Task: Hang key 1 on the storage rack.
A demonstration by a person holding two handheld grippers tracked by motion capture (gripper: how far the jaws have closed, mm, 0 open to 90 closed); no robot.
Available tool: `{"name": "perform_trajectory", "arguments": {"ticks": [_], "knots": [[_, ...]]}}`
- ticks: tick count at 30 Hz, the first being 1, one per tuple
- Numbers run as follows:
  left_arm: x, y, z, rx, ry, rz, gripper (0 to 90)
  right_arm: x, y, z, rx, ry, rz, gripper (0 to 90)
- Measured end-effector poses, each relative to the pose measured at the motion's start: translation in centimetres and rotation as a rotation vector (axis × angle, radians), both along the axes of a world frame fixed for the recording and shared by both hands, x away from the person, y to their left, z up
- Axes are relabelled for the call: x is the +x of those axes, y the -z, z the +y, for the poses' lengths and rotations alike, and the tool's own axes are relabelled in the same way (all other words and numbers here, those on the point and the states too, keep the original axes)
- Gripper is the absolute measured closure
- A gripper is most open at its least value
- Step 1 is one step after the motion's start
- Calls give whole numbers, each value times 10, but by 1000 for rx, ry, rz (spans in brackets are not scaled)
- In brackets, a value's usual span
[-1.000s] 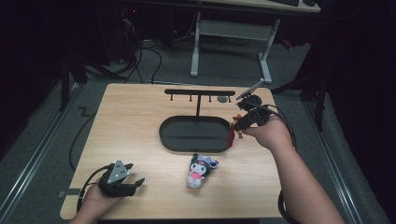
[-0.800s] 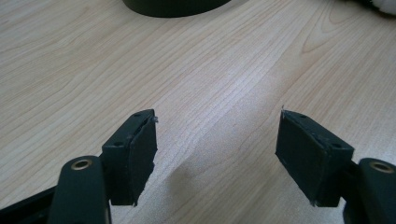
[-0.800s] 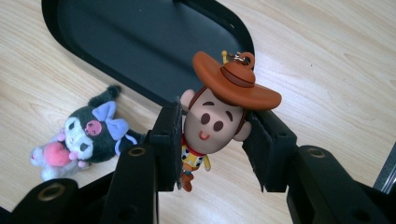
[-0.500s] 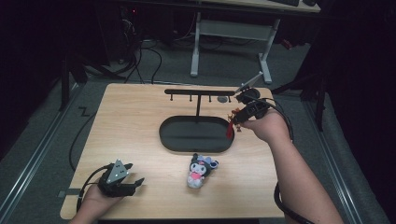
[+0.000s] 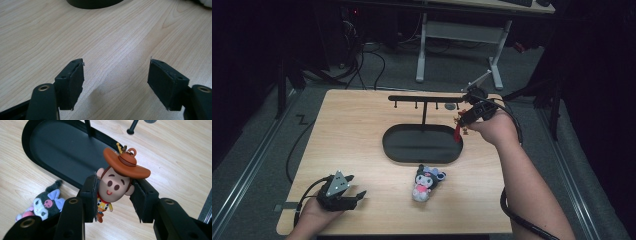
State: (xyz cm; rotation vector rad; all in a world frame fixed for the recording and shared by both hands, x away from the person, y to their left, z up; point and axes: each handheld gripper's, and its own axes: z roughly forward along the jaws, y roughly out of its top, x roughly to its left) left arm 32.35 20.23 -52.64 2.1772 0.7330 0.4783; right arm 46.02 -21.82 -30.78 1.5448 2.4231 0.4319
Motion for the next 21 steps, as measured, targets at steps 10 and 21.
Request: {"name": "perform_trajectory", "arguments": {"ticks": [10,21], "knots": [[0,0,1,2,-2,4,295,10,-3,7,4,-5,-7,586],[0,0,3,-3,-8,7,295,26,-6,-3,7,52,-34,586]]}}
